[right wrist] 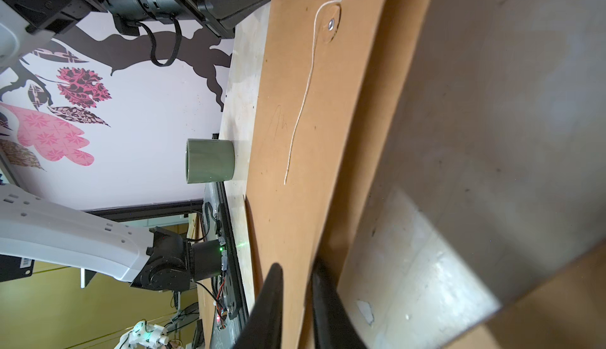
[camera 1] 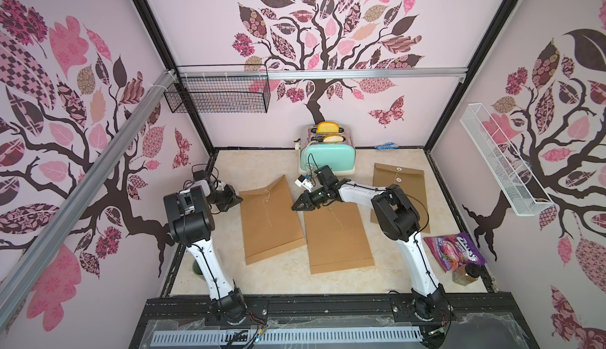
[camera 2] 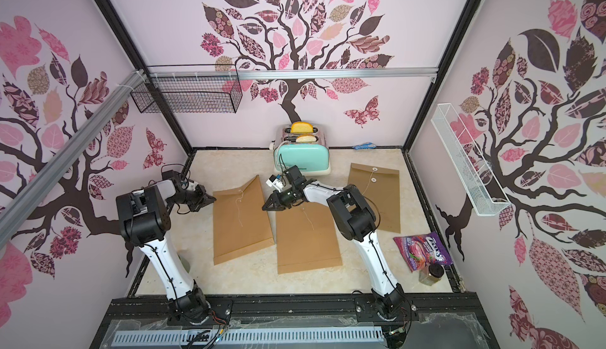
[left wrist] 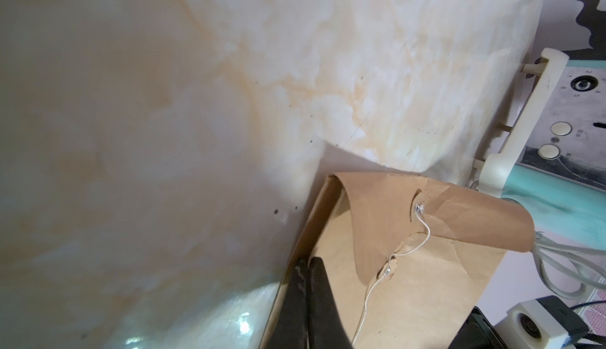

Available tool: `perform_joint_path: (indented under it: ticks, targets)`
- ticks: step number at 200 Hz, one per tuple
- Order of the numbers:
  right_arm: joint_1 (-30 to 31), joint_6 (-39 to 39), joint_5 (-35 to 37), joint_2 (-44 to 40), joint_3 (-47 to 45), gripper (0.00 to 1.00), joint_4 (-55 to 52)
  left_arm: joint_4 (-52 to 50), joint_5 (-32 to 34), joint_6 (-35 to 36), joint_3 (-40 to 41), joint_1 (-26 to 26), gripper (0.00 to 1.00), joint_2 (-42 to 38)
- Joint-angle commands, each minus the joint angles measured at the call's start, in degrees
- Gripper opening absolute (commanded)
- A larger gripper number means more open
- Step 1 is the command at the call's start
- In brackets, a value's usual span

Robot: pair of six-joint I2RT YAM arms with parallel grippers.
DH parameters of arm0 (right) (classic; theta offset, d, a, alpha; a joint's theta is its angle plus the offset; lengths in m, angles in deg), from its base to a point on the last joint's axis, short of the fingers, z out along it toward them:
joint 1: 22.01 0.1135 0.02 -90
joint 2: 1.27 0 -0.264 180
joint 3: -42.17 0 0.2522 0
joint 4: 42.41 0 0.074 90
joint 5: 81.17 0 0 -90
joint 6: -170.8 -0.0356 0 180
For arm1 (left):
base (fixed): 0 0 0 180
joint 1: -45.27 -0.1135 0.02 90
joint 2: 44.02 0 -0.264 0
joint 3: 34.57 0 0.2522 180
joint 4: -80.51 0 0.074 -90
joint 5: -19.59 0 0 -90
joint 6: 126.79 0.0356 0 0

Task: Close the mouth of the file bag
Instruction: Pick up the file bag from the center of the board.

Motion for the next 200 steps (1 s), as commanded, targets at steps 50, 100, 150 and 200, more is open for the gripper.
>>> perform_joint_path:
  ticks: [50, 100, 150, 200]
  targets:
    - [-3.53, -0.92, 2.97, -7.72, -4.73, 0.42, 5.04, 1.77, -6.42, 4.15, 3.77, 0.75, 0.0, -9.79]
    - [-4.84, 2.83, 5.02, -9.72, -4.74, 0.44, 0.88, 7.16, -12.03, 2.5, 8.79, 0.61, 0.0, -18.77]
    - [-7.15, 4.97, 6.14, -16.08, -7.8, 0.62, 4.43, 9.96, -17.63, 5.29, 13.08, 1.23, 0.0, -27.07]
    - [-7.95, 8.18, 7.11, -16.19, -2.25, 0.67, 3.31, 12.26, -17.92, 2.87, 16.21, 2.06, 0.0, -35.97]
